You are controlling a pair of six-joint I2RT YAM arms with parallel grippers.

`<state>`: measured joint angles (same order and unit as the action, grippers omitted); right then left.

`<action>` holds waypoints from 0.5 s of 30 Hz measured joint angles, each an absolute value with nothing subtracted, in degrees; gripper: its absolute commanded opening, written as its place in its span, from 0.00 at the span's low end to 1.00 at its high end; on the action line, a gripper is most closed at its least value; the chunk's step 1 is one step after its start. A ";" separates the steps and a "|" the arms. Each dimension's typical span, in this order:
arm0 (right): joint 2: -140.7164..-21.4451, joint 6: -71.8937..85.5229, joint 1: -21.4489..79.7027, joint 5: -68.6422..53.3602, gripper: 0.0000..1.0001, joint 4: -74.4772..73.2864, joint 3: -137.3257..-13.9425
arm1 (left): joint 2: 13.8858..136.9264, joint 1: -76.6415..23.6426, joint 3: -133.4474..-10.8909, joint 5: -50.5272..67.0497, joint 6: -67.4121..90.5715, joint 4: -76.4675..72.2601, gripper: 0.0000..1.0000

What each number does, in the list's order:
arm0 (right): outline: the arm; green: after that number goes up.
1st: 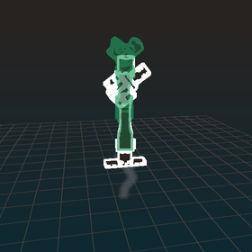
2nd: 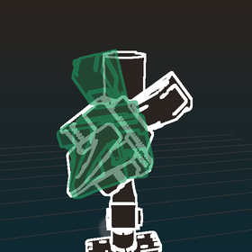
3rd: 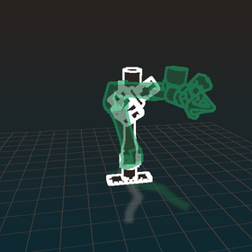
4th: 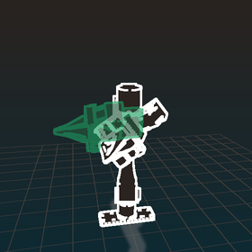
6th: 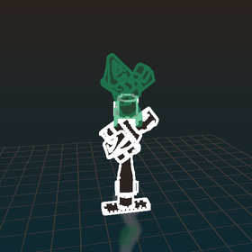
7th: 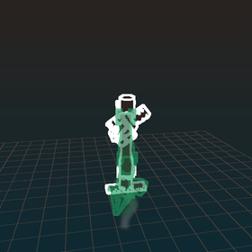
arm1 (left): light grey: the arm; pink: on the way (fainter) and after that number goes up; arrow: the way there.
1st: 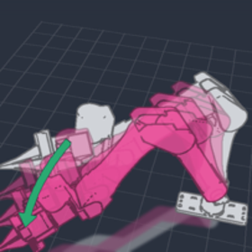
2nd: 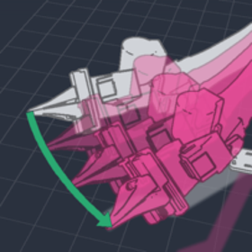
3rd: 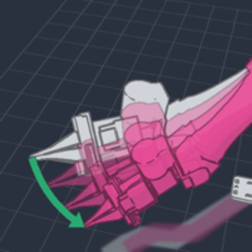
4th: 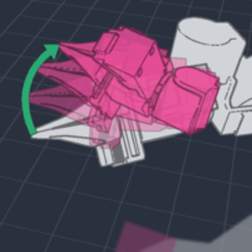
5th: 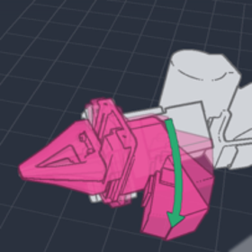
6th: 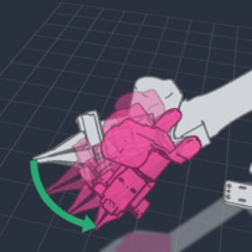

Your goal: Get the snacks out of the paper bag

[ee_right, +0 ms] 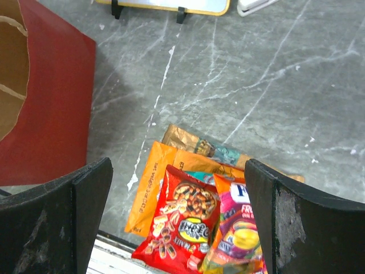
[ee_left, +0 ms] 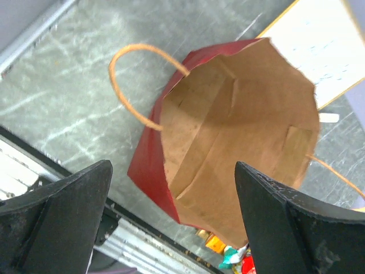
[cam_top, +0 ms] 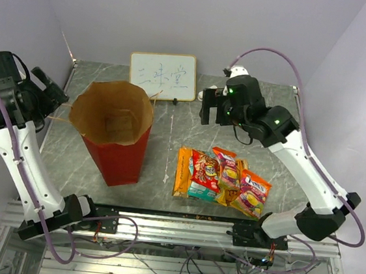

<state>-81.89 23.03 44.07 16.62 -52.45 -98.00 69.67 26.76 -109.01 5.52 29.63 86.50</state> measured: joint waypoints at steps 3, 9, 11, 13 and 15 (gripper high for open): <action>-80.25 24.08 44.07 17.87 1.00 -57.19 -102.10 | 72.18 25.23 -118.21 6.24 27.90 87.26 1.00; -75.31 25.36 44.05 20.05 1.00 -63.40 -113.16 | 79.48 11.92 -140.66 12.51 23.09 82.28 0.98; -73.23 26.09 44.05 20.40 1.00 -64.62 -116.49 | 80.44 7.51 -144.29 16.47 22.24 79.11 0.97; -71.07 26.68 44.05 20.64 1.00 -65.04 -118.91 | 80.86 4.69 -146.23 20.32 21.82 76.75 0.96; -69.06 27.29 44.05 21.19 1.00 -65.04 -120.29 | 81.06 2.92 -147.37 24.16 21.87 74.39 0.94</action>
